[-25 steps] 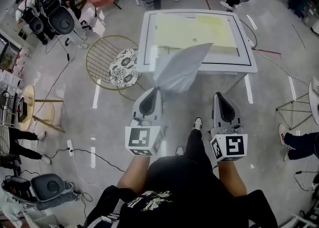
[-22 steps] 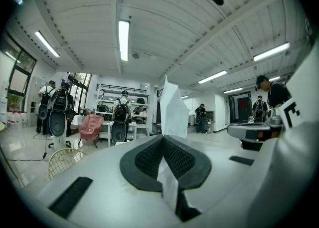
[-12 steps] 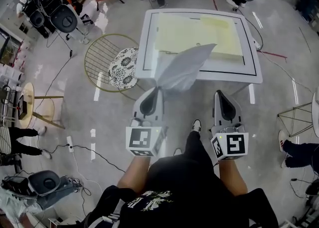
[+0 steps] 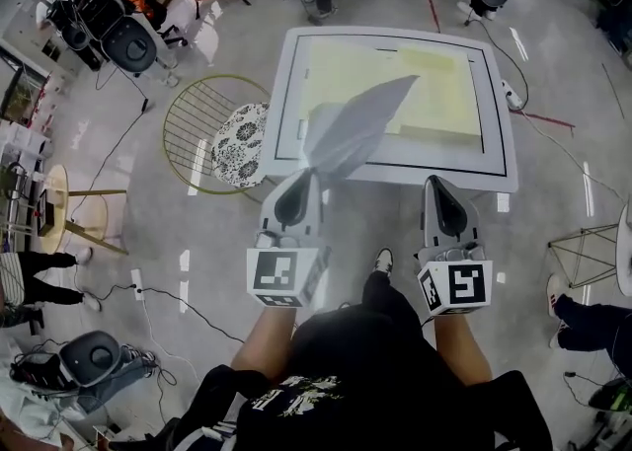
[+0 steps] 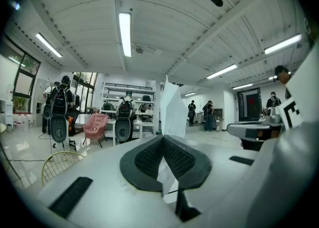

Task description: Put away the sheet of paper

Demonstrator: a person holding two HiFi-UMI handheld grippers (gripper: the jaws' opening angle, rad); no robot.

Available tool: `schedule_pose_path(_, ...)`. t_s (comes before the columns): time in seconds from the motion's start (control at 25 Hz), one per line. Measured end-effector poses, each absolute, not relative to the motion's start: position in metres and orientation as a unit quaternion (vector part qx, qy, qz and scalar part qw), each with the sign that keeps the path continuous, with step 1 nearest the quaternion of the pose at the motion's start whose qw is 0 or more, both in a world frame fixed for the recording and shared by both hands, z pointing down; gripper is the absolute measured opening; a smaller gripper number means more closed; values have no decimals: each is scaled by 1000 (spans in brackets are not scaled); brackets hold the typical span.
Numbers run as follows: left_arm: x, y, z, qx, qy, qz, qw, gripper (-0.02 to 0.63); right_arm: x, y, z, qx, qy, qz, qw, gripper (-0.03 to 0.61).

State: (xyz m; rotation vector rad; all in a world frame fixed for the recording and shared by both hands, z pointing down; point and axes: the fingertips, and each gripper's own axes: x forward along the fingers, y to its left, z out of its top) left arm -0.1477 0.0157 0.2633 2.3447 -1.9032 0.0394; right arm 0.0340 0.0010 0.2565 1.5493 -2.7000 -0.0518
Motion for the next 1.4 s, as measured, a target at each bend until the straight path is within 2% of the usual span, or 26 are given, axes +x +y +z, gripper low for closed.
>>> schedule_pose_path(0.72, -98, -74, 249, 762, -646, 18, 46, 2, 89, -96, 253, 484, -875, -18, 10, 0)
schedule_pose_path(1.4, -89, -119, 270, 758, -648, 15, 70, 2, 95, -140, 269, 477, -878, -9, 23, 0)
